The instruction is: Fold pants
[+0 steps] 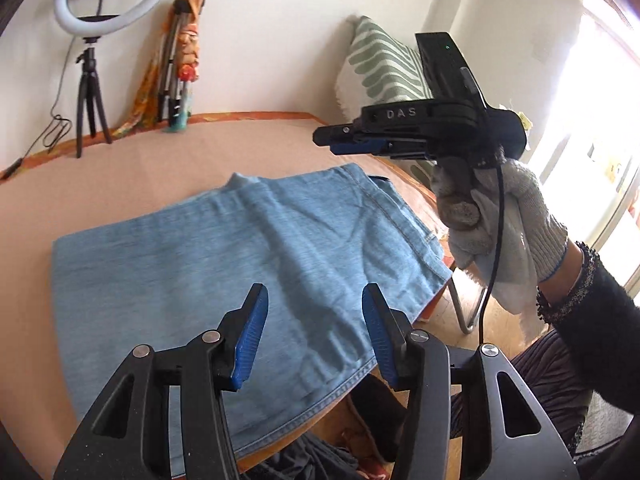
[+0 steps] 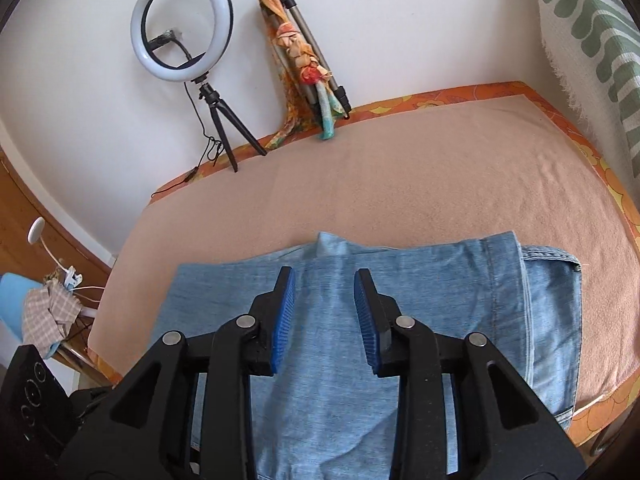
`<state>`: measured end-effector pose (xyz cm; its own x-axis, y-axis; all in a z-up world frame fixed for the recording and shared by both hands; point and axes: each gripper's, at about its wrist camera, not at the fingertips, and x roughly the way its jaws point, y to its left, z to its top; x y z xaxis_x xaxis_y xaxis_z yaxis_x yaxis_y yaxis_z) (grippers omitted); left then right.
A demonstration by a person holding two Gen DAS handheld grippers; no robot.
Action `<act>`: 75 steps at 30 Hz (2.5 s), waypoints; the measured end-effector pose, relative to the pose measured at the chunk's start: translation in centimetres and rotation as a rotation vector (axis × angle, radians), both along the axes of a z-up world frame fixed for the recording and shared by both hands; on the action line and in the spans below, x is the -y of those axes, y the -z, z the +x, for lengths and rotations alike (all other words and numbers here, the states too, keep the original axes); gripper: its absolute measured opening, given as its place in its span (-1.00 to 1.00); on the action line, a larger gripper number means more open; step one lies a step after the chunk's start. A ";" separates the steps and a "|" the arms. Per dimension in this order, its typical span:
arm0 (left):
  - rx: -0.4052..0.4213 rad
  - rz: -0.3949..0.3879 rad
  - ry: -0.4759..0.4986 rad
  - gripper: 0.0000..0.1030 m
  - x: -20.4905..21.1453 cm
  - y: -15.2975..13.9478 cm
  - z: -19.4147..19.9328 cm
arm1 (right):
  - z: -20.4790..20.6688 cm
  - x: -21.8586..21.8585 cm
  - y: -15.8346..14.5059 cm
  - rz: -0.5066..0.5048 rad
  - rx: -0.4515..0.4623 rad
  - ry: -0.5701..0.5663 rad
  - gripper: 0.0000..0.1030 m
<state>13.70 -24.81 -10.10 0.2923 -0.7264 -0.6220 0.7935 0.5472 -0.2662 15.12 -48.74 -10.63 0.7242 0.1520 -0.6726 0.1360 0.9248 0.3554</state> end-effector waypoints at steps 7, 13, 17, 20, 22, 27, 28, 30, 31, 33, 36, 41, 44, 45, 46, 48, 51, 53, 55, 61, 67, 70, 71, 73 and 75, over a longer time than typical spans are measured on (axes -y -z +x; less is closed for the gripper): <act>0.008 0.032 -0.216 -0.08 -6.7 1.1 3.2 | 3.2 -7.5 0.5 -0.037 -0.023 -0.139 -0.37; -0.039 0.091 -0.312 -0.08 -10.0 4.1 5.1 | 5.7 -13.9 1.8 -0.068 -0.052 -0.258 -0.37; -0.088 0.126 -0.333 -0.08 -11.2 6.2 5.7 | 7.2 -18.9 3.2 -0.102 -0.088 -0.347 -0.37; -0.107 0.149 -0.333 -0.08 -11.6 7.3 5.7 | 8.4 -22.2 4.5 -0.130 -0.117 -0.400 -0.37; -0.107 0.165 -0.327 -0.08 -11.5 7.7 5.5 | 9.3 -24.1 5.5 -0.134 -0.143 -0.433 -0.37; -0.098 0.169 -0.326 -0.05 -12.1 8.1 5.2 | 11.4 -27.2 8.1 -0.144 -0.214 -0.473 -0.37; -0.098 0.168 -0.323 -0.05 -12.2 8.1 5.1 | 11.8 -27.5 8.6 -0.133 -0.229 -0.473 -0.37; -0.102 0.161 -0.320 -0.05 -12.7 8.1 5.1 | 12.6 -27.9 9.5 -0.111 -0.256 -0.468 -0.37; -0.110 0.153 -0.320 -0.05 -12.8 8.1 5.1 | 13.0 -28.0 9.9 -0.100 -0.266 -0.466 -0.35; -0.136 0.128 -0.322 -0.06 -13.2 7.9 5.3 | 13.5 -28.1 10.4 -0.064 -0.266 -0.457 -0.21; -0.194 0.071 -0.313 -0.13 -13.6 7.8 5.6 | 14.0 -28.0 10.4 -0.008 -0.274 -0.443 -0.05; -0.216 -0.018 -0.275 -0.26 -13.6 6.8 5.1 | 14.0 -28.1 9.2 -0.051 -0.284 -0.402 -0.04; -0.179 -0.073 -0.248 -0.27 -13.4 5.4 4.3 | 13.6 -28.7 8.6 -0.113 -0.291 -0.405 0.01; -0.169 -0.087 -0.241 -0.27 -13.4 5.0 4.1 | 13.6 -28.9 8.7 -0.103 -0.299 -0.416 0.04; -0.157 -0.081 -0.242 -0.33 -13.2 4.8 4.0 | 13.6 -29.1 8.8 -0.097 -0.308 -0.426 0.09; -0.144 -0.062 -0.238 -0.33 -12.9 4.7 3.7 | 13.5 -29.4 9.1 -0.121 -0.322 -0.439 0.10; -0.149 -0.060 -0.237 -0.33 -12.9 4.9 3.6 | 13.7 -29.7 9.5 -0.139 -0.338 -0.446 0.10; -0.133 -0.047 -0.234 -0.33 -12.8 4.7 3.6 | 13.9 -29.4 9.9 -0.133 -0.353 -0.457 0.04; -0.125 -0.037 -0.238 -0.33 -12.7 4.6 3.4 | 13.8 -29.0 10.1 -0.153 -0.350 -0.450 -0.30; -0.161 0.010 -0.306 0.13 -12.5 5.6 4.2 | 13.8 -26.6 10.1 -0.030 -0.333 -0.416 -0.81; -0.221 -0.072 -0.266 -0.34 -12.3 6.4 4.5 | 12.9 -25.5 8.7 0.010 -0.286 -0.406 -0.83; -0.158 -0.083 -0.243 -0.43 -11.7 5.5 3.5 | 12.6 -25.2 8.2 0.006 -0.272 -0.420 -0.80; -0.140 -0.087 -0.238 -0.44 -11.6 5.3 3.2 | 12.6 -24.9 8.0 0.014 -0.274 -0.420 -0.79; -0.108 -0.082 -0.230 -0.45 -11.1 5.0 2.8 | 12.4 -24.6 7.5 0.023 -0.279 -0.422 -0.56; -0.078 -0.076 -0.217 -0.46 -10.6 4.5 2.6 | 12.0 -24.5 7.0 0.010 -0.277 -0.431 -0.22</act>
<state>16.26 -14.24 -14.62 0.3995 -0.6973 -0.5951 0.6353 0.6786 -0.3687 27.13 -24.27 -17.62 0.3889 0.4048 -0.8276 -0.1661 0.9144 0.3692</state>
